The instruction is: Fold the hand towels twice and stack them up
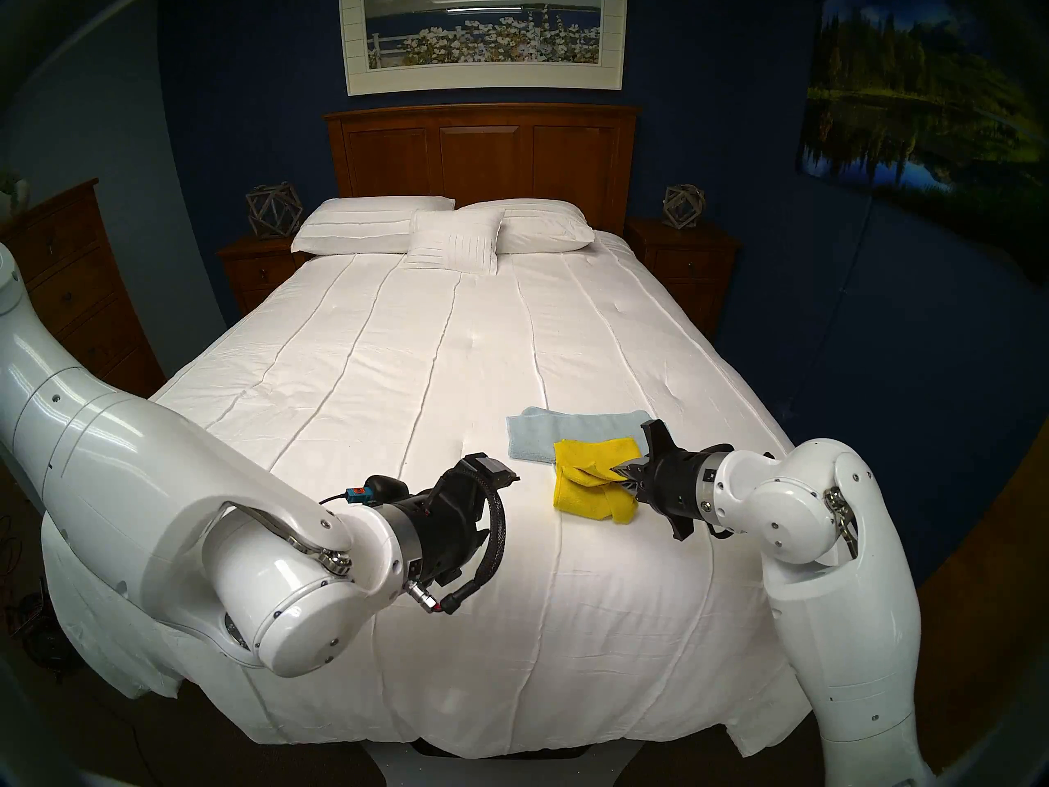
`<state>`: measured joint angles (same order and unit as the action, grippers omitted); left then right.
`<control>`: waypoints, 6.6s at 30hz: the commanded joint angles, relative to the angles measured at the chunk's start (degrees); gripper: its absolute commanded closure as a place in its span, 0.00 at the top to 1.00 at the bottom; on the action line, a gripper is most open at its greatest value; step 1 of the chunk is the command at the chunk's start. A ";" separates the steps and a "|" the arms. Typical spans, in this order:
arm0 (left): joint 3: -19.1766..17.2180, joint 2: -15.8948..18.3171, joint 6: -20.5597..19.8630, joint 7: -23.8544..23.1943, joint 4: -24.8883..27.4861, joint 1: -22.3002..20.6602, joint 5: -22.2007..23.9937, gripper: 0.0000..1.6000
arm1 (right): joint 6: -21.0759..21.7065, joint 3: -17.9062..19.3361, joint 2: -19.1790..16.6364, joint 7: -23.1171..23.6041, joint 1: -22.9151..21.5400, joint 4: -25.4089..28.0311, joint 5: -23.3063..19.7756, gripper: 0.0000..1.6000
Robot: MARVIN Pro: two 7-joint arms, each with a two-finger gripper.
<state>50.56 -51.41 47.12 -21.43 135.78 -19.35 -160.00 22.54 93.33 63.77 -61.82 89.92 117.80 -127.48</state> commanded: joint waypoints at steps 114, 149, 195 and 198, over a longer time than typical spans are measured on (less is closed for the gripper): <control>-1.05 0.25 0.02 0.20 -0.01 0.15 -0.37 1.00 | 6.06 1.47 -1.76 -5.90 -1.72 -3.69 -1.59 0.43; -1.09 0.31 0.04 0.31 -0.01 0.20 -0.51 1.00 | 9.86 7.31 -0.64 -0.78 -3.70 -10.83 -5.55 0.00; -1.22 0.40 0.09 0.46 -0.01 0.32 -0.66 1.00 | 15.45 12.17 -3.69 -5.82 2.96 -7.17 -16.93 0.47; -1.23 0.41 0.09 0.47 -0.01 0.33 -0.67 1.00 | 15.32 12.56 -3.69 -5.32 3.60 -7.02 -15.81 1.00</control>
<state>49.99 -50.98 47.32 -20.76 135.78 -18.81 -160.70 38.58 105.57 60.46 -66.42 92.73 109.07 -144.71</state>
